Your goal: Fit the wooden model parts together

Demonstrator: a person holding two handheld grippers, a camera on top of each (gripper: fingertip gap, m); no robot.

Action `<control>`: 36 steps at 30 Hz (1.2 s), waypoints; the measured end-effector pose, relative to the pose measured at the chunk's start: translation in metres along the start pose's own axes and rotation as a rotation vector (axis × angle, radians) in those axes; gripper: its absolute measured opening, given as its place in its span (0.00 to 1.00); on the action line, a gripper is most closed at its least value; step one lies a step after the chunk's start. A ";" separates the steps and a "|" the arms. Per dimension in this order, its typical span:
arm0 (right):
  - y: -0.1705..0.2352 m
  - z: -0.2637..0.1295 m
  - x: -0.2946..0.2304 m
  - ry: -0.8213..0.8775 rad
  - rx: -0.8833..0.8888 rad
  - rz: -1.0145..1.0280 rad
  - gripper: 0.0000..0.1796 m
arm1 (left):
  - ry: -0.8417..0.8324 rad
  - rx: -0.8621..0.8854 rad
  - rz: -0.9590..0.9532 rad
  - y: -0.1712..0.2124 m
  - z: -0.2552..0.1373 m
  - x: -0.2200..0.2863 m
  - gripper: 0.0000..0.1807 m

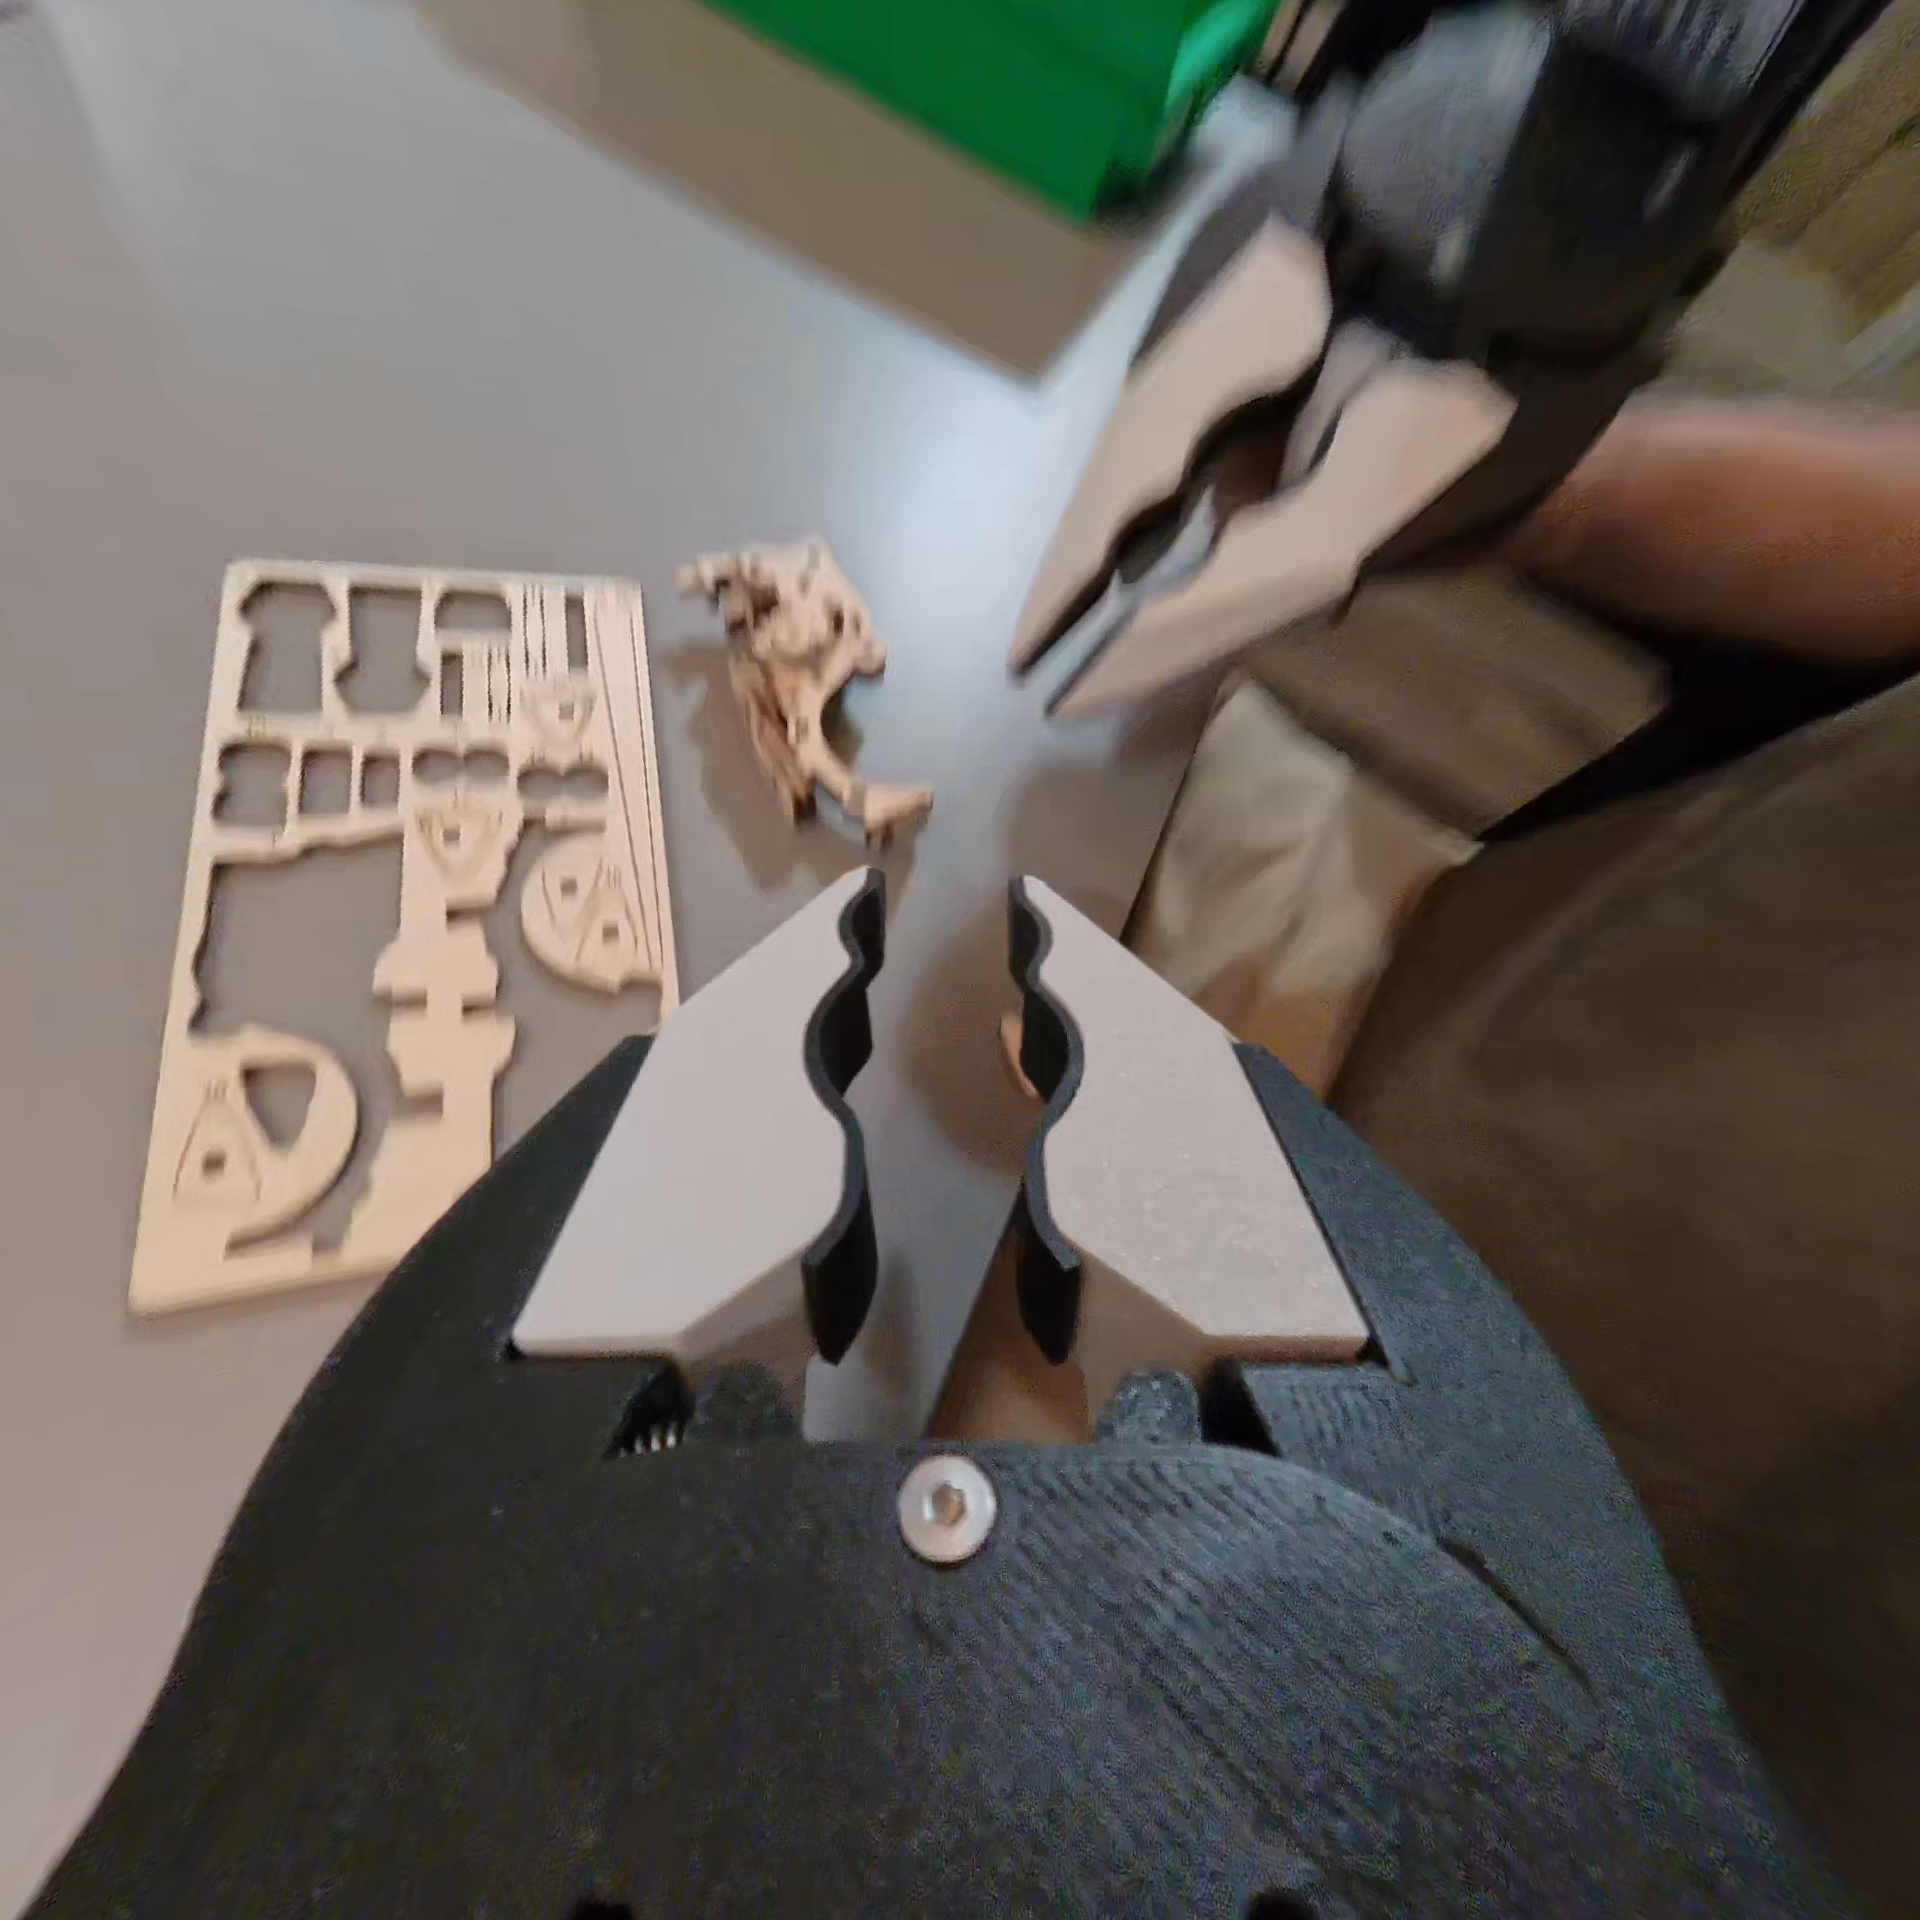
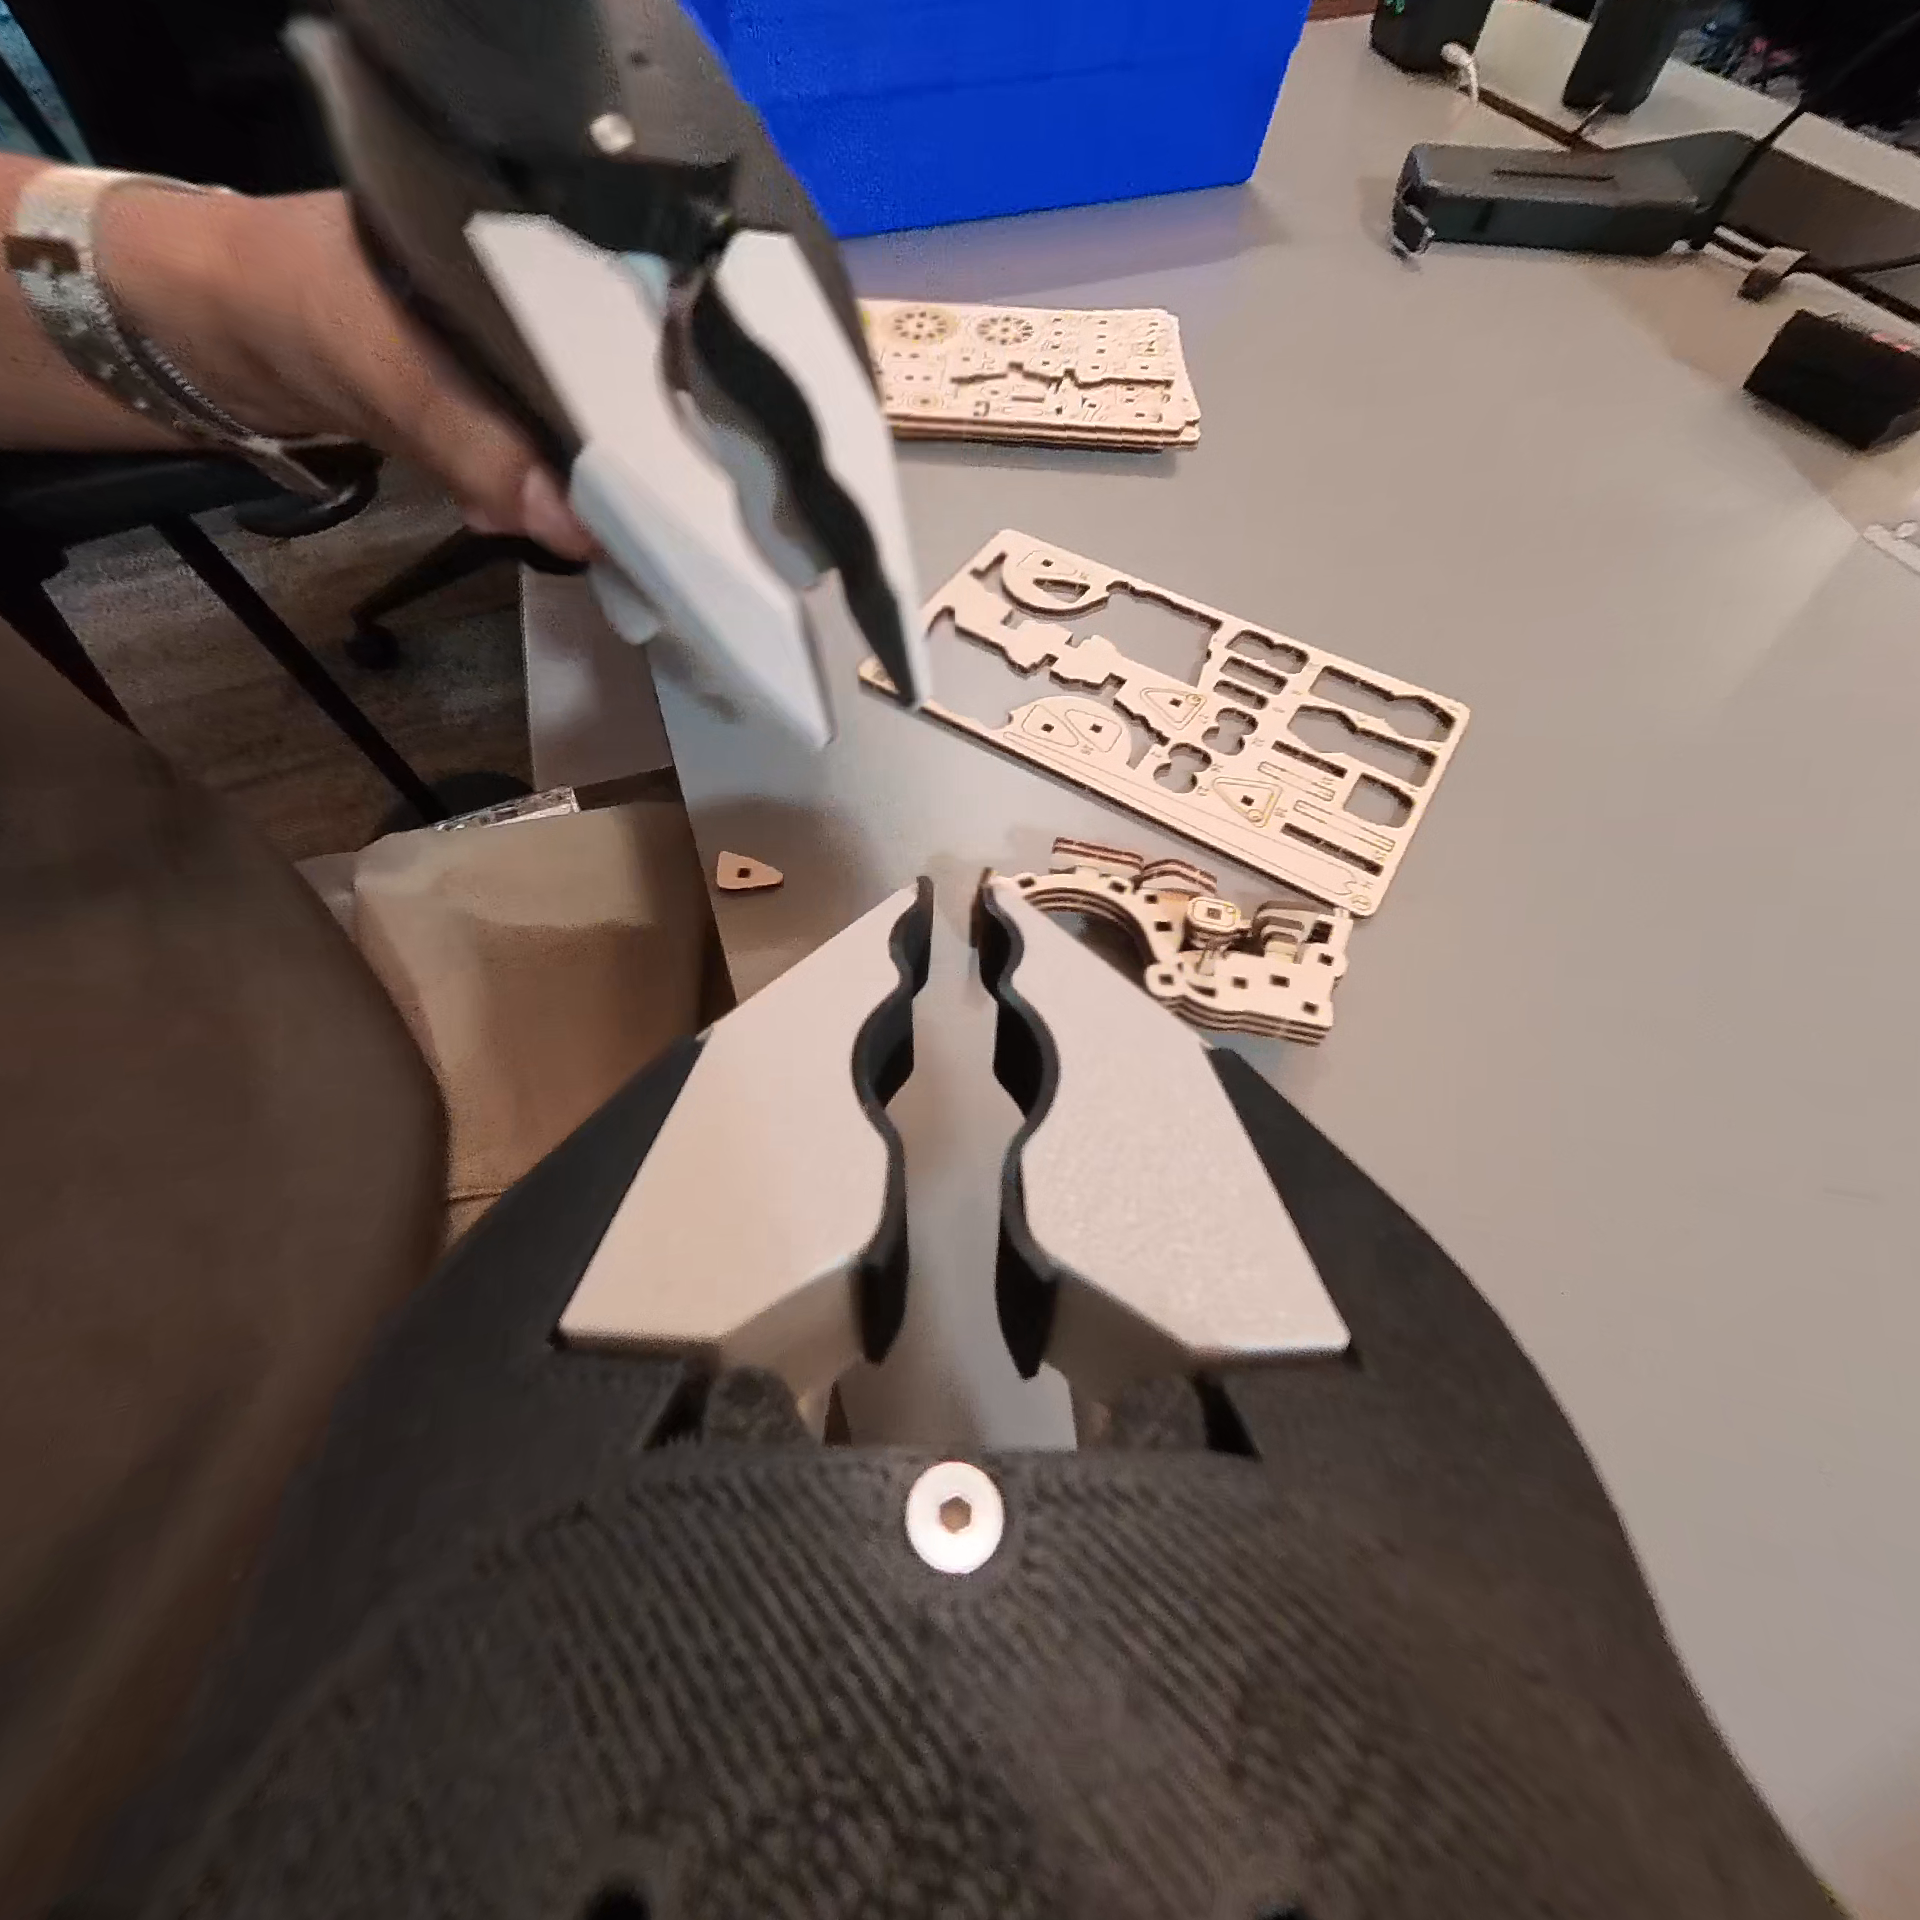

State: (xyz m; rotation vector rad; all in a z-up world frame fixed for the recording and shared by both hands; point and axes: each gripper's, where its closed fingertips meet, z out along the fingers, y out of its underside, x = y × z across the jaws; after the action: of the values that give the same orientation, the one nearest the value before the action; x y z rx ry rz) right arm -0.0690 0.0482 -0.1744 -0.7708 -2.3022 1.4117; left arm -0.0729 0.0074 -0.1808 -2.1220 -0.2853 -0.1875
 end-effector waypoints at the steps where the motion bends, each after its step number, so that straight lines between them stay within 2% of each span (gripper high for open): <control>1: 0.001 0.001 -0.001 -0.005 -0.003 0.002 0.04 | -0.062 -0.055 0.045 0.015 0.000 0.002 0.14; 4: 0.001 0.003 -0.003 -0.017 -0.003 0.021 0.04 | -0.139 -0.125 0.098 0.040 0.000 0.014 0.16; 12: -0.002 0.010 -0.008 -0.032 -0.007 0.020 0.04 | -0.058 -0.163 0.085 0.051 0.007 0.030 0.11; 24: 0.000 0.021 -0.024 -0.066 -0.043 -0.051 0.04 | -0.113 -0.105 0.118 0.043 -0.001 0.021 0.06; 36: 0.002 0.022 -0.027 -0.071 -0.055 -0.088 0.04 | -0.084 -0.032 0.008 0.034 -0.008 0.015 0.04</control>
State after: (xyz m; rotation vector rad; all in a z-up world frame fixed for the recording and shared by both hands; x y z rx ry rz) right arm -0.0587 0.0168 -0.1857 -0.6358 -2.4060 1.3633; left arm -0.0495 -0.0150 -0.2001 -2.1661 -0.3244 -0.0991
